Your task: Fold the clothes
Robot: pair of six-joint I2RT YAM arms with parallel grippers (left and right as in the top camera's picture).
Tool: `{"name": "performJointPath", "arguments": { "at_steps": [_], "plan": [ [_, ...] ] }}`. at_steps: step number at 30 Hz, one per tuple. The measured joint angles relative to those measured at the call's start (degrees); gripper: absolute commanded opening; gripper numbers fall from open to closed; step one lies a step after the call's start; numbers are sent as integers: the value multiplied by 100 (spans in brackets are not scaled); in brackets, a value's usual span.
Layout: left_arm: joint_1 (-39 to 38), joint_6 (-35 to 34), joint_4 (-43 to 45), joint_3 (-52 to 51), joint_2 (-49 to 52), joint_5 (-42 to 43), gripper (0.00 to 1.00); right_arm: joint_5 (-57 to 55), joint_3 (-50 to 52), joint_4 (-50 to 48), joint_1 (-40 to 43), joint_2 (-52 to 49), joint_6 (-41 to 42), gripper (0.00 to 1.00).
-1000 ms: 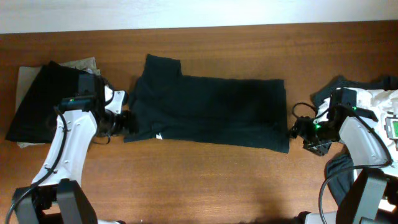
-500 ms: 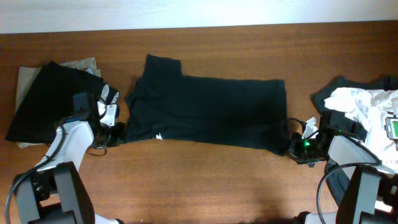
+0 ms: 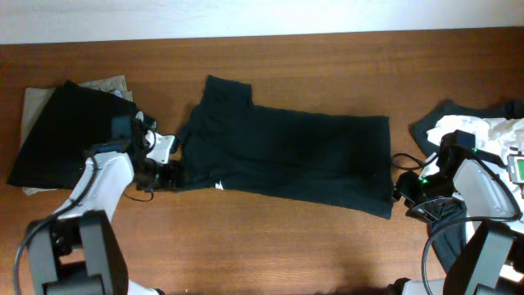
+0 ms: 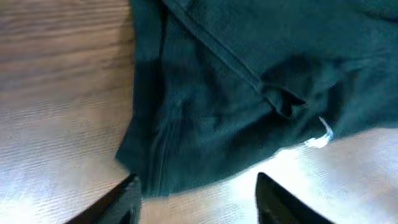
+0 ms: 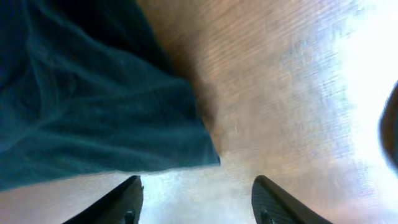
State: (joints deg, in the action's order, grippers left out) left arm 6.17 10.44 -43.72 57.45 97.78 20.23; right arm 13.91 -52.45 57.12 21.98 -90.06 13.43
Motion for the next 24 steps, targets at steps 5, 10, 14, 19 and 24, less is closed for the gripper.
{"name": "performJointPath", "arguments": {
  "at_steps": [5, 10, 14, 19, 24],
  "plan": [
    [4, 63, 522, -48, 531, -175, 0, 2, 758, -693, 0, 0, 166, 59],
    [382, 68, 118, 267, 638, -321, 0, 94, 1152, -1209, 2, 236, 588, 15],
    [470, 68, -278, 608, 673, -448, 0, 157, 1244, -1182, 7, 186, 627, 4],
    [623, 68, -785, 1071, 680, -592, 0, 291, 824, -22, -20, 52, 35, 62],
    [623, 68, -817, 1073, 680, -599, 0, 1178, 1360, -1244, -531, 173, -107, 4]
  ]
}}
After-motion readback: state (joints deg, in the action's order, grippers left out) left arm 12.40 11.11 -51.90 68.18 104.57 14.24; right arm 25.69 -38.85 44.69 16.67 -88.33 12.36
